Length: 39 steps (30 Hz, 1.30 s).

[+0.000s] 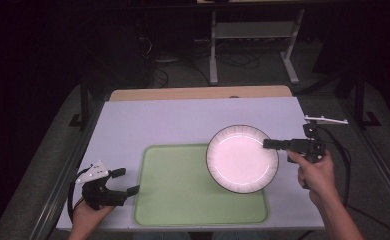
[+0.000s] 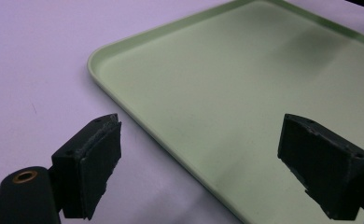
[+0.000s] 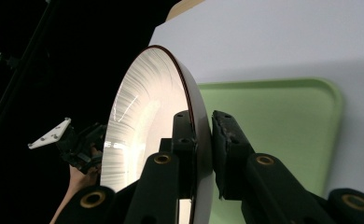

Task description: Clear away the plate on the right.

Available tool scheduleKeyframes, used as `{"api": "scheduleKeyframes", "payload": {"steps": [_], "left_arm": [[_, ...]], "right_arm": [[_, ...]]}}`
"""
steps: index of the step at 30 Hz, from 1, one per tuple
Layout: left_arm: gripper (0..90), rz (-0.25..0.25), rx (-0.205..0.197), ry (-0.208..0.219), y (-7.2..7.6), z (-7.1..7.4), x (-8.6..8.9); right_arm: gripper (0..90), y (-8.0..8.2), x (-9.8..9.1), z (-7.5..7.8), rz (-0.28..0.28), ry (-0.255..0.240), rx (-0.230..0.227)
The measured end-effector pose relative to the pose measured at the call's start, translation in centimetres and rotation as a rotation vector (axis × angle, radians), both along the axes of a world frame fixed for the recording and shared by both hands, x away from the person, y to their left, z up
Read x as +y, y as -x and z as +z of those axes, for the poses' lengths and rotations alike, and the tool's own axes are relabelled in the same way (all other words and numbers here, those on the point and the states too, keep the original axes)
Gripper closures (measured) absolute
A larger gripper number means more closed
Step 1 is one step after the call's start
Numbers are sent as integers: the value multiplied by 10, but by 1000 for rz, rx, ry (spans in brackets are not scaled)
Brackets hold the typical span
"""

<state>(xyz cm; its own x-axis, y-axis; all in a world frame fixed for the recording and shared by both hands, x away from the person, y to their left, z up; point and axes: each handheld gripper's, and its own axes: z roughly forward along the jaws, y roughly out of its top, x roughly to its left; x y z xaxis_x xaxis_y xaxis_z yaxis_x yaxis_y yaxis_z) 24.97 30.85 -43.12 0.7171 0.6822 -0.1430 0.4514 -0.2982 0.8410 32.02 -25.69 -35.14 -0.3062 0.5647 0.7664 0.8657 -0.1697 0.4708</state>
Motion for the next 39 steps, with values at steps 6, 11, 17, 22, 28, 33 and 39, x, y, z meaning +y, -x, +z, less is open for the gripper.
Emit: {"api": "scheduleKeyframes", "payload": {"steps": [6,11,17,22,28,33,39], "left_arm": [[133,0,-3,6,0,1,1],[133,-5,-2,6,1,1,0],[133,-3,-4,12,2,1,1],[133,-4,-4,12,1,1,1],[133,-4,-3,14,1,1,1],[133,-4,-3,15,1,1,2],[133,-4,-2,15,1,1,1]], "right_arm": [[791,-8,28,2,47,-1,-9],[790,-13,45,0,77,-7,-9],[790,-18,65,-6,101,-11,-3],[789,-21,75,-13,108,-5,6],[789,-23,85,-21,119,-1,15],[789,-25,92,-28,123,10,19],[789,-28,100,-38,120,27,32]]}}
